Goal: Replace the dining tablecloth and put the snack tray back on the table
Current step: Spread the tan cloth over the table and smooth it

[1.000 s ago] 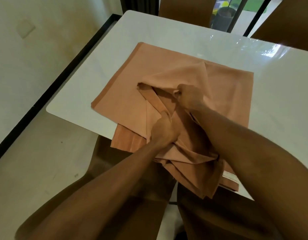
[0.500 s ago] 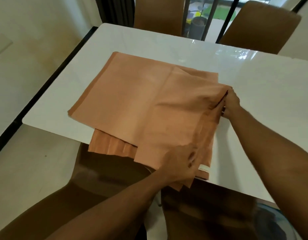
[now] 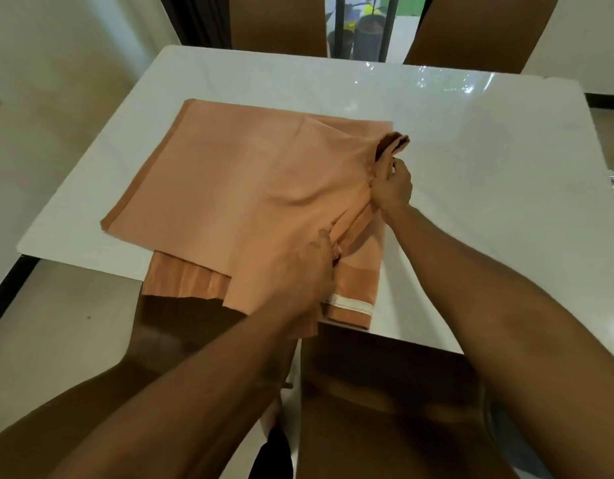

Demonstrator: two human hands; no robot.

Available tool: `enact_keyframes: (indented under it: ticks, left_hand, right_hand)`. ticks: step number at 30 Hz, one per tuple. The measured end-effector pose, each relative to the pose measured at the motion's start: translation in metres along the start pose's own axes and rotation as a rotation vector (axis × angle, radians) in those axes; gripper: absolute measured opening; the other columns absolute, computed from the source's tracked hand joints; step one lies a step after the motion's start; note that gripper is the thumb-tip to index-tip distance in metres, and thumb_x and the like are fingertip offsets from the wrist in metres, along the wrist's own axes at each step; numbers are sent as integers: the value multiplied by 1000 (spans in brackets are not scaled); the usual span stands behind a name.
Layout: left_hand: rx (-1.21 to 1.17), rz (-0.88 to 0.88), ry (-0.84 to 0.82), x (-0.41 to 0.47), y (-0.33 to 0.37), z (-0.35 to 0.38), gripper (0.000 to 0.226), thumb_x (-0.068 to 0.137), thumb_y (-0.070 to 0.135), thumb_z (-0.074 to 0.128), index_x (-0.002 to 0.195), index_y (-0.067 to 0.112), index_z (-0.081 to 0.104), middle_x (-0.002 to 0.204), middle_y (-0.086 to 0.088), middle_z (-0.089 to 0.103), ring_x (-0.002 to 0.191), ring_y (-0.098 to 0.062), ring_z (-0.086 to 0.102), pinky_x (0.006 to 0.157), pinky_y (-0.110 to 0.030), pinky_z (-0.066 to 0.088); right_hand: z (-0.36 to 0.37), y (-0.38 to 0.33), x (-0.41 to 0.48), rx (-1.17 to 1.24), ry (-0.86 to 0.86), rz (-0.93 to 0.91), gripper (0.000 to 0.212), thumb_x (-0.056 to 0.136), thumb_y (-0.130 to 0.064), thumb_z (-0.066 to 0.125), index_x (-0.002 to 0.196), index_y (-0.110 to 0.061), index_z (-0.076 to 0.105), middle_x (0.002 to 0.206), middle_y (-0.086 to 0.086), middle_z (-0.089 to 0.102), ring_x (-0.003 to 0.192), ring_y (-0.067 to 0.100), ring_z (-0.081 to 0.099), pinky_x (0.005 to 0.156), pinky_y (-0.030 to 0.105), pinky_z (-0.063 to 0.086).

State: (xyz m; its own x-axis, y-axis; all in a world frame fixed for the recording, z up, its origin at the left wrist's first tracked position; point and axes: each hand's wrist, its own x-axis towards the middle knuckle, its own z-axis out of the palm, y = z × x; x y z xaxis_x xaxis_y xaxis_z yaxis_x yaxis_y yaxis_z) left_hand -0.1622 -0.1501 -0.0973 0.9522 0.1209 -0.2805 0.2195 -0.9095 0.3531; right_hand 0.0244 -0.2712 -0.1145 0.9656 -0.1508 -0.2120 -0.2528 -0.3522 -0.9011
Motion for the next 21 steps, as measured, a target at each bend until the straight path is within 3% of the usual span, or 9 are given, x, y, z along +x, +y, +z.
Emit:
enact_keyframes:
  ticks: [2,6,8,10,13,14,16,18,21]
  left_hand:
    - [-15,19,53,8,4,-22,41,76,28,68,105,24,39,91,-2,57,74,-22,52,57,-33,37]
    - [-116,108,73,13,59,-50,29,76,38,59,91,21,41,73,5,51,64,-23,50,53,-31,31]
    - [-250,191,57,18,108,-50,22,80,21,63,89,18,43,81,-1,56,76,-28,57,60,-32,34]
    - [-537,325,-30,19,163,-47,19,80,13,61,91,22,48,86,4,58,81,-16,61,62,-29,38]
    - [-848,497,-223,16,226,-30,46,89,9,63,132,21,52,106,6,62,83,14,58,70,-5,44]
    - [-811,527,-251,15,241,-20,54,90,12,64,141,21,47,113,3,64,89,14,59,75,-6,46]
    - [-666,571,-169,13,250,-1,56,88,17,67,141,21,49,122,-1,66,107,-2,62,93,-24,50]
    - [-522,639,-1,15,239,17,51,83,10,68,133,10,59,124,-8,66,115,-21,61,101,-35,45]
    - [-281,665,170,28,186,33,42,82,13,63,123,6,65,122,-12,66,114,-32,58,100,-38,40]
  right_hand:
    - [-16,-8,7,82,22,-4,40,77,-44,53,110,-23,62,90,-17,59,89,13,61,78,31,52]
    - [-65,-33,30,151,90,-13,19,82,-28,65,101,-26,64,87,-14,61,90,15,64,77,33,57]
    - [-110,-44,46,183,182,-7,13,84,-28,68,97,-29,64,87,-12,62,86,13,63,81,37,60]
    - [-164,-53,63,190,306,-7,16,85,-29,67,100,-27,67,90,-10,65,87,16,65,83,36,60]
    - [-247,-49,78,1,520,-37,28,89,-39,56,111,-29,68,107,-5,69,104,21,65,84,29,48]
    - [-275,-40,80,-93,593,-7,36,90,-50,49,114,-30,66,115,-4,68,111,24,62,89,32,44]
    - [-313,-20,78,-265,712,115,59,86,-72,35,119,-32,62,125,-1,63,123,29,52,99,47,37]
    - [-326,6,71,-421,733,141,56,86,-63,36,123,-28,59,133,6,56,128,33,45,102,55,33]
    - [-291,48,42,-560,469,-7,39,87,-37,55,124,-25,61,137,11,52,133,34,42,109,49,34]
